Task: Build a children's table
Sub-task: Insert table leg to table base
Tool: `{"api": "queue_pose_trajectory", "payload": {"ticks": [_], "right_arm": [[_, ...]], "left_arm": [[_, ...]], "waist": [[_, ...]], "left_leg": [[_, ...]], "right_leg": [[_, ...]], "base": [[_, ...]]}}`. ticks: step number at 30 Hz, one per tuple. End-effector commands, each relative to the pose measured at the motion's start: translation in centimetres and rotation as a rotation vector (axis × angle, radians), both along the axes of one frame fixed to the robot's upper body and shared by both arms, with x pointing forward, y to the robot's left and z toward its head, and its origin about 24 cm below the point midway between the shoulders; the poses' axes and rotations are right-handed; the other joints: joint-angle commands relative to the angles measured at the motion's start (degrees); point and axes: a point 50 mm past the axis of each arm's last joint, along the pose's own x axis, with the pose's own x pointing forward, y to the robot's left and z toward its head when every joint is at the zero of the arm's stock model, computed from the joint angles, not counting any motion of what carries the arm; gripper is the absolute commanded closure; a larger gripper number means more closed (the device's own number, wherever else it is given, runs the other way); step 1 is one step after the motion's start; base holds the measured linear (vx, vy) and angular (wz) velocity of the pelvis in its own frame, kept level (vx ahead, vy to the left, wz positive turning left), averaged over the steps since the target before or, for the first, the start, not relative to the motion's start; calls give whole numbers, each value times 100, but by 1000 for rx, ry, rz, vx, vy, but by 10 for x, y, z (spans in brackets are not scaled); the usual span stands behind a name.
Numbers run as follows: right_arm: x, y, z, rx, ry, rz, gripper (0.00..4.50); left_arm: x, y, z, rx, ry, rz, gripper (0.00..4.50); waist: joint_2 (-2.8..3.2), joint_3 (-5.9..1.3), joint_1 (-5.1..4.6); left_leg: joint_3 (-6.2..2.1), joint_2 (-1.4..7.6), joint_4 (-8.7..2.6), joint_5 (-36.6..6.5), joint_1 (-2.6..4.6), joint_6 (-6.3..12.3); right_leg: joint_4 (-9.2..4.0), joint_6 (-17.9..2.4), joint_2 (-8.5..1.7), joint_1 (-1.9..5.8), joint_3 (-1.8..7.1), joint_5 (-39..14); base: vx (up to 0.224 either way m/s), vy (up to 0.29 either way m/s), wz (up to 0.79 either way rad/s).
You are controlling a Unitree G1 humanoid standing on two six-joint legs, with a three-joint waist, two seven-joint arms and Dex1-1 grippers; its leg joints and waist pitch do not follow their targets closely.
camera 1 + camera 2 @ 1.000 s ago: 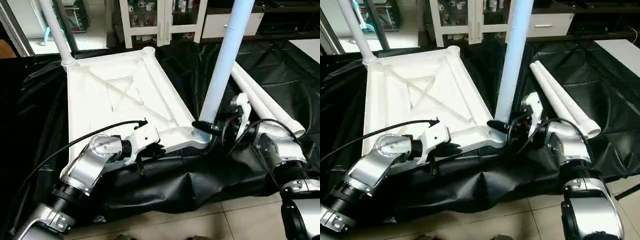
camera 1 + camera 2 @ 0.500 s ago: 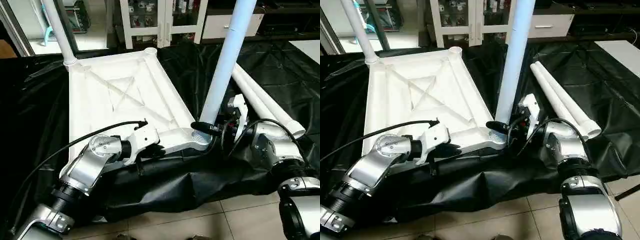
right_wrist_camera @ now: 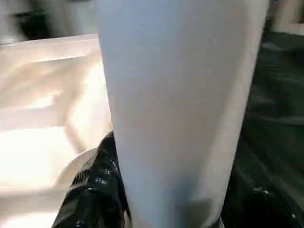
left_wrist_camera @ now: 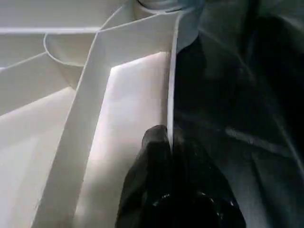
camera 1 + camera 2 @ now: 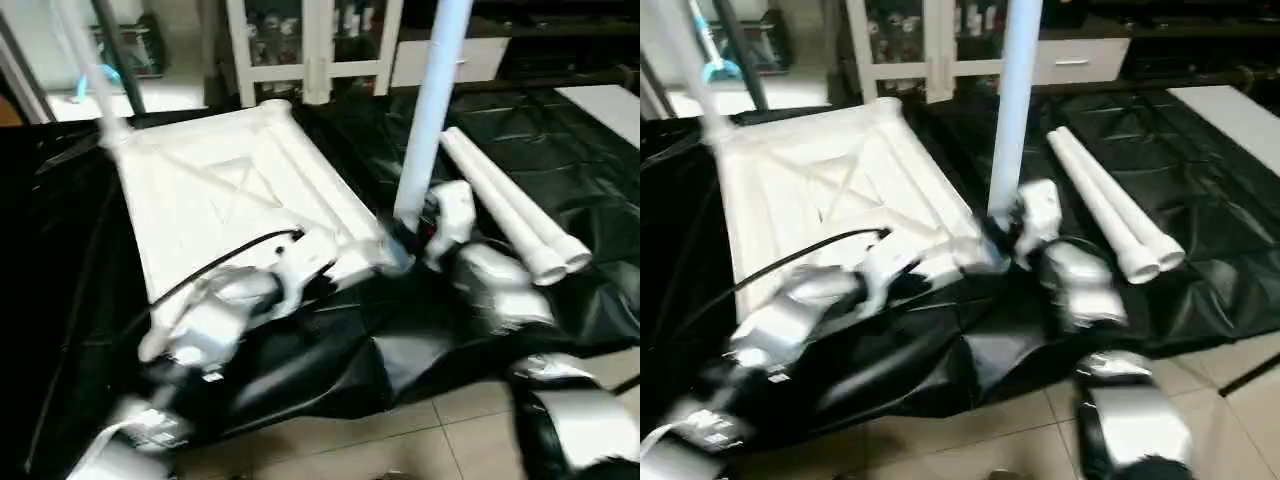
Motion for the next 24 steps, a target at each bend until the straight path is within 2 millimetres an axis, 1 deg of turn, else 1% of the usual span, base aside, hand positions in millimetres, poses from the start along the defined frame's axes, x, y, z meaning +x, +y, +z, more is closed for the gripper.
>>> {"api": "queue_pose_trajectory", "payload": {"ticks": [1,2,3,4,5,6,7,8,9,10,11,12,13,14,15,16,17,18,19,20,21,22,23,24], "right_arm": [[-19,12,-47,31,219,-127,256],[-20,22,-48,33,223,-141,256],[-21,41,-47,38,208,-106,256],[-21,41,-47,38,208,-105,257],[-22,51,-45,58,200,-77,257],[-22,53,-45,62,198,-73,257],[-20,60,-38,97,166,-17,257],[-20,61,-36,109,151,0,257],[-18,61,-27,131,90,53,257],[-18,61,-26,132,79,59,257],[-17,59,-24,128,58,73,257],[-17,56,-22,114,38,86,257],[-17,56,-22,114,38,86,257],[-16,55,-21,111,26,92,257],[-15,51,-17,112,-3,105,224],[-15,48,-14,113,-21,114,224],[-13,39,-6,101,-76,145,187],[-13,39,-6,101,-77,145,184],[-14,36,-5,96,-89,158,184],[-14,34,-4,93,-97,167,171],[-15,25,-1,97,-117,189,171],[-15,19,1,104,-126,192,148],[-15,16,1,108,-130,193,148],[-15,14,2,112,-133,192,139]], "left_arm": [[5,3,-7,47,12,120,450],[7,-1,-5,45,3,130,450],[9,-3,-3,46,-7,140,450],[9,-3,-3,46,-7,140,450],[9,-1,-3,47,-6,146,450],[9,-1,-3,47,-6,147,450],[8,6,-4,48,-2,151,450],[8,9,-5,48,1,152,450],[6,19,-8,49,10,152,450],[5,20,-8,49,12,153,450],[4,24,-9,48,16,153,450],[3,27,-10,43,20,153,450],[3,27,-10,43,20,153,450],[2,29,-10,42,21,154,450],[1,31,-11,40,19,148,450],[1,32,-11,38,16,142,450],[-1,33,-10,23,-3,106,450],[-1,33,-10,23,-3,105,450],[-2,34,-10,19,0,102,450],[-3,34,-10,17,3,102,450],[-4,34,-10,7,3,92,450],[-5,34,-10,5,0,86,450],[-5,34,-10,3,-2,83,450],[-5,34,-10,2,-4,81,450]], "waist": [[-5,-276,-45],[-7,-293,-42],[-32,-304,-47],[-27,-310,-46],[-31,-317,-46],[-37,-321,-51],[-42,-325,-49],[-39,-329,-52],[-31,-333,-56],[-37,-333,-63],[-38,-328,-101],[-24,-333,-192],[-20,-332,-227],[10,-342,-254],[13,-342,-271],[17,-346,-268],[11,-351,-265],[28,-365,-261],[20,-385,-263],[7,-383,-249],[-12,-387,-242],[-8,-391,-239],[-10,-391,-235],[-11,-387,-229]], "left_leg": [[-230,310,-551,-1530,130,-105],[-229,309,-554,-1532,141,-88],[-219,309,-553,-1511,143,-77],[-218,307,-558,-1489,146,-80],[-218,304,-561,-1497,136,-59],[-219,309,-564,-1498,125,-27],[-216,307,-561,-1488,122,-11],[-221,311,-565,-1491,107,18],[-220,315,-564,-1517,103,55],[-227,315,-564,-1497,85,75],[-223,303,-567,-1528,50,141],[-268,318,-586,-1525,-13,165],[-283,324,-592,-1502,-30,163],[-274,336,-578,-1505,31,153],[-258,340,-564,-1478,61,163],[-254,340,-562,-1457,55,183],[-250,342,-556,-1354,38,229],[-253,343,-547,-1258,37,265],[-238,348,-522,-1004,43,352],[-227,346,-500,-784,24,481],[-217,345,-492,-684,22,594],[-215,346,-478,-653,25,652],[-210,344,-473,-647,30,678],[-210,348,-470,-631,26,696]], "right_leg": [[-498,-1153,-258,70,143,-1639],[-488,-1141,-239,69,131,-1441],[-485,-1138,-230,65,132,-1330],[-468,-1153,-227,57,130,-1184],[-457,-1157,-219,76,124,-1051],[-450,-1166,-224,88,125,-942],[-449,-1174,-225,95,124,-899],[-443,-1190,-234,107,125,-857],[-443,-1204,-238,113,126,-839],[-436,-1219,-246,129,126,-815],[-442,-1243,-238,138,125,-815],[-425,-1272,-273,181,121,-849],[-425,-1284,-277,190,112,-870],[-437,-1351,-269,153,112,-844],[-437,-1453,-256,134,113,-727],[-432,-1487,-253,145,112,-660],[-413,-1541,-254,165,110,-500],[-398,-1562,-256,177,108,-382],[-364,-1627,-250,182,106,-58],[-333,-1692,-260,201,109,233],[-330,-1743,-272,211,109,292],[-328,-1778,-281,211,112,271],[-335,-1794,-278,211,110,251],[-334,-1802,-284,213,113,237]], "base": [[0,0,0],[0,0,0],[0,0,0],[0,0,0],[0,0,0],[0,0,0],[0,0,0],[0,0,0],[0,0,0],[0,0,0],[0,0,0],[0,0,0],[0,0,0],[0,0,0],[0,0,0],[0,0,0],[0,0,0],[0,0,0],[0,0,0],[0,0,0],[0,0,0],[0,0,0],[0,0,0],[0,0,0]]}}
